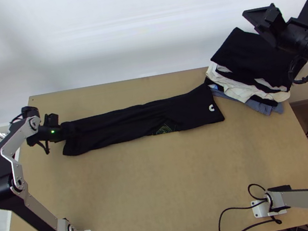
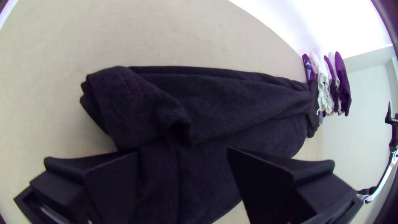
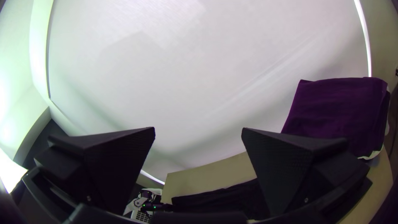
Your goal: Fold the t-shirt
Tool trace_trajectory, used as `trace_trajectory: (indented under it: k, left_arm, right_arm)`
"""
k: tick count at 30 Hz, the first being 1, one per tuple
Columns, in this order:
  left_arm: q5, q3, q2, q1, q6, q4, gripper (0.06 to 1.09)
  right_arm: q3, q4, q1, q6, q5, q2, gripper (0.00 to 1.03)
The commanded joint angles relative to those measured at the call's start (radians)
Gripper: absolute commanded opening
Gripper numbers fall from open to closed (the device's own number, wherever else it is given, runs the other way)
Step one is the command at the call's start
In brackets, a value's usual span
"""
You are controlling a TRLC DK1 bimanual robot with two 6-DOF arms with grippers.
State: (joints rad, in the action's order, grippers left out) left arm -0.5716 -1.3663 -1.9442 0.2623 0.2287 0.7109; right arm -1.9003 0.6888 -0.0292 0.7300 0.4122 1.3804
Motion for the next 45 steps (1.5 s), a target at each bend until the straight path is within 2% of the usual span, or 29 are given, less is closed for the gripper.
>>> trace_trajectory:
  k: [1,2,3,9,17,21,25,32,45]
  left_arm:
    - [0.013,0.038,-0.016,0.009,-0.045,-0.022,0.19]
    - [0.013,0.033,-0.015,0.023,-0.046,-0.027,0.1]
    - [0.013,0.032,-0.01,0.041,-0.045,-0.03,0.1]
    - [0.015,-0.011,-0.013,0.21,-0.009,-0.004,0.1]
    - [0.015,-0.157,-0.056,0.45,0.12,0.15,0.1]
    - [0.013,-0.208,-0.03,0.476,0.146,0.275,0.1]
    - [-0.002,-0.205,0.082,0.41,0.129,0.366,0.1]
    - [-0.019,-0.206,0.229,0.138,-0.02,0.403,0.1]
    - [0.013,-0.355,0.149,-0.275,-0.282,0.321,0.1]
  right_arm:
    - [-0.011,0.006,0.006,0.025,0.007,0.008,0.98]
    - [-0.006,0.006,0.006,0.025,0.007,0.008,0.98]
    - [-0.002,0.005,0.006,0.025,0.007,0.005,0.98]
    - [0.023,0.005,0.012,0.02,0.007,-0.001,0.98]
    - [0.041,0.0,0.009,0.017,0.01,-0.003,0.98]
    - [0.056,-0.008,0.005,0.017,0.01,-0.004,0.98]
    - [0.07,-0.011,0.003,0.017,0.01,-0.004,0.98]
    - [0.099,-0.017,0.003,0.009,0.01,-0.009,0.98]
    - [0.112,-0.029,0.003,0.009,0.01,-0.018,0.98]
